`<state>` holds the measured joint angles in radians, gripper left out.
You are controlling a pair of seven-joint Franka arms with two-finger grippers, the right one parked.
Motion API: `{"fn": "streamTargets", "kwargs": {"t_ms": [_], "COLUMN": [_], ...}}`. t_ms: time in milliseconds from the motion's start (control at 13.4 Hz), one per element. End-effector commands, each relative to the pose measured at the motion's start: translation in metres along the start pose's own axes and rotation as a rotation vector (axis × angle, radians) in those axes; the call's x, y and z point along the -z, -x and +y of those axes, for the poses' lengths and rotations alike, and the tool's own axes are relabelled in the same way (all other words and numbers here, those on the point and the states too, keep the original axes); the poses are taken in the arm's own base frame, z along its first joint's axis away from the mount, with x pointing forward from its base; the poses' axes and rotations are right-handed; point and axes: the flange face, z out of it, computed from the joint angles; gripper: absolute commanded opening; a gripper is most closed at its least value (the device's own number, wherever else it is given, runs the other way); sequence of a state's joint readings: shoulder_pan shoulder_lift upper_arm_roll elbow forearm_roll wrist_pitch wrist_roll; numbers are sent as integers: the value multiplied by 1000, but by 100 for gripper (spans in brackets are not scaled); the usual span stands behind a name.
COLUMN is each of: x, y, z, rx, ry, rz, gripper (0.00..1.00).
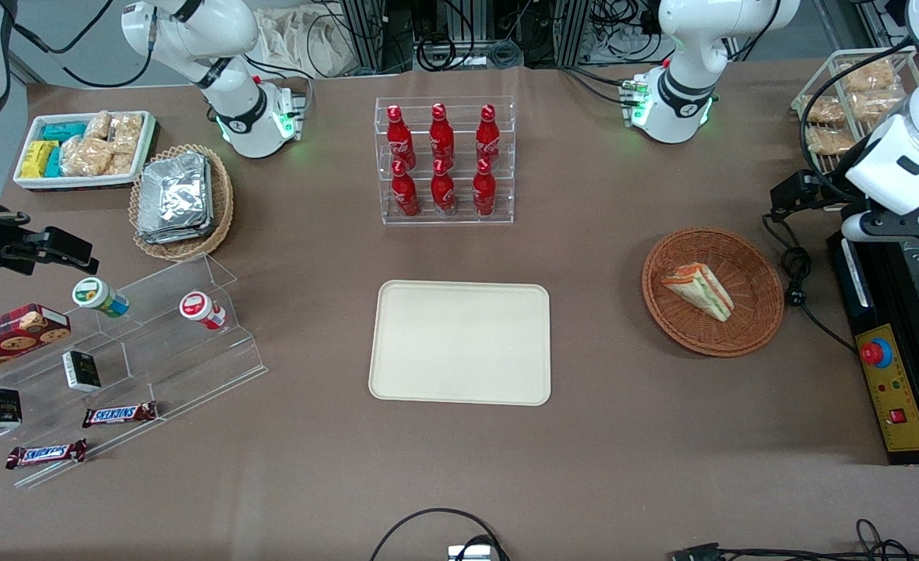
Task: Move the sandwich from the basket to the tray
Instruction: 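Move the left gripper over the sandwich in the wicker basket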
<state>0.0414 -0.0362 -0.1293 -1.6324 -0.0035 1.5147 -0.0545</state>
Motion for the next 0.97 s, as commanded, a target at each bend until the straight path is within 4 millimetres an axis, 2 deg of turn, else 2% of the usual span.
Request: {"fn": "streamTargets", "kwargs": {"t_ms": [0,224,373,522,896], "x": [7,5,-11,-42,-129], "y": [0,-2,-8,-14,-16], "z": [0,2,1,2,4], "rx": [11,37,111,211,449], "ry": [-4,-40,-41,-45,-42], "rz": [-3,-1,-22,-34,2], "gripper": [100,100,100,100,100]}}
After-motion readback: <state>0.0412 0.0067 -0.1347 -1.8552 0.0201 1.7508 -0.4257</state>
